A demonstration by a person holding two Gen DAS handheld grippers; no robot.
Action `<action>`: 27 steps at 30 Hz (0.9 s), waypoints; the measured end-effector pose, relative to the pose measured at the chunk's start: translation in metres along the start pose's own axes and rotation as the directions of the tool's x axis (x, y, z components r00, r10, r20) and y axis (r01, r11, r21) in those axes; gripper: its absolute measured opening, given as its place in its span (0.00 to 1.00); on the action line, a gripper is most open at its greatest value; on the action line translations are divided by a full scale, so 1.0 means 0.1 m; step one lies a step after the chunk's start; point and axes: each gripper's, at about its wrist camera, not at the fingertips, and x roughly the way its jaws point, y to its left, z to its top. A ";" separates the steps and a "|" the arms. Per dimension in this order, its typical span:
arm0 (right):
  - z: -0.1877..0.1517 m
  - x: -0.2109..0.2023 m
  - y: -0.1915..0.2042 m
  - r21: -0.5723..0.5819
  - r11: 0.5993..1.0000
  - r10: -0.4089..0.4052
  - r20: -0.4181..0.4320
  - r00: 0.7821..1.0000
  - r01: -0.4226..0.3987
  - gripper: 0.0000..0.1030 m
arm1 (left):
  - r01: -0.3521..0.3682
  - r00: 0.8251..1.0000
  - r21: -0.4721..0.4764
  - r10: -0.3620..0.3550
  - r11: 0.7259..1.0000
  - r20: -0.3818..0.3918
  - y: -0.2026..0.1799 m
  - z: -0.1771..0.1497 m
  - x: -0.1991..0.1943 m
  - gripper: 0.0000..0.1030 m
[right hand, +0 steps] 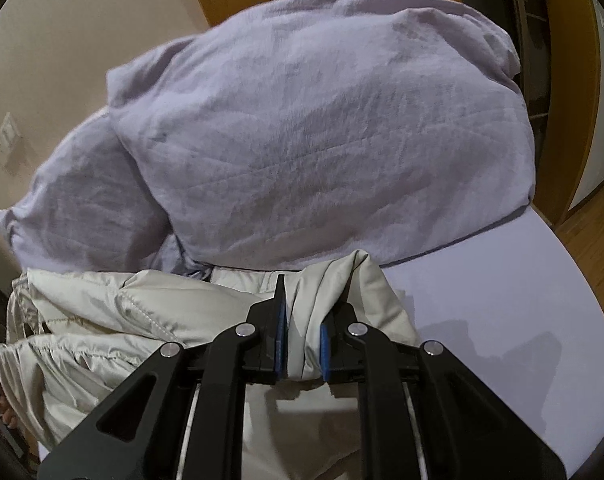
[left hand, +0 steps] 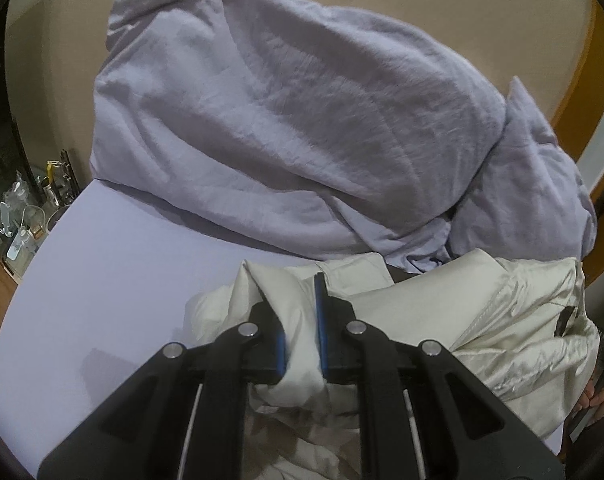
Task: Fold large clothes
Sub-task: 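Lay the hem over the collar and open both grippers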
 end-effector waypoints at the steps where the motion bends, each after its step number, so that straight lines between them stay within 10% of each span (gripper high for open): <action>1: 0.01 0.06 0.00 0.000 1.000 -0.007 -0.004 1.000 0.007 0.13 | -0.005 1.000 0.002 0.005 1.000 -0.008 0.00 0.02 0.09 0.13; 13: 0.10 0.77 -0.09 0.020 0.994 -0.102 -0.093 0.990 0.104 0.15 | -0.078 0.992 -0.025 0.075 0.997 -0.100 0.06 0.15 0.87 0.17; 16: 0.11 0.78 -0.10 0.031 0.995 -0.096 -0.106 0.990 0.100 0.25 | -0.078 0.989 -0.054 0.071 0.995 -0.128 0.08 0.15 0.98 0.21; 20: 0.12 0.54 -0.09 0.014 0.992 -0.125 -0.038 0.991 0.126 0.71 | -0.054 0.991 -0.043 0.049 0.998 -0.126 0.08 0.18 0.92 0.38; 24: 0.08 0.31 0.00 -0.034 0.996 -0.088 -0.033 0.996 0.087 0.71 | -0.092 0.993 -0.015 0.091 0.996 -0.075 0.03 0.21 0.75 0.66; 27: -0.02 0.18 0.13 -0.074 0.996 -0.046 -0.040 0.998 0.043 0.71 | -0.093 0.995 0.023 0.094 0.995 -0.023 -0.04 0.21 0.55 0.69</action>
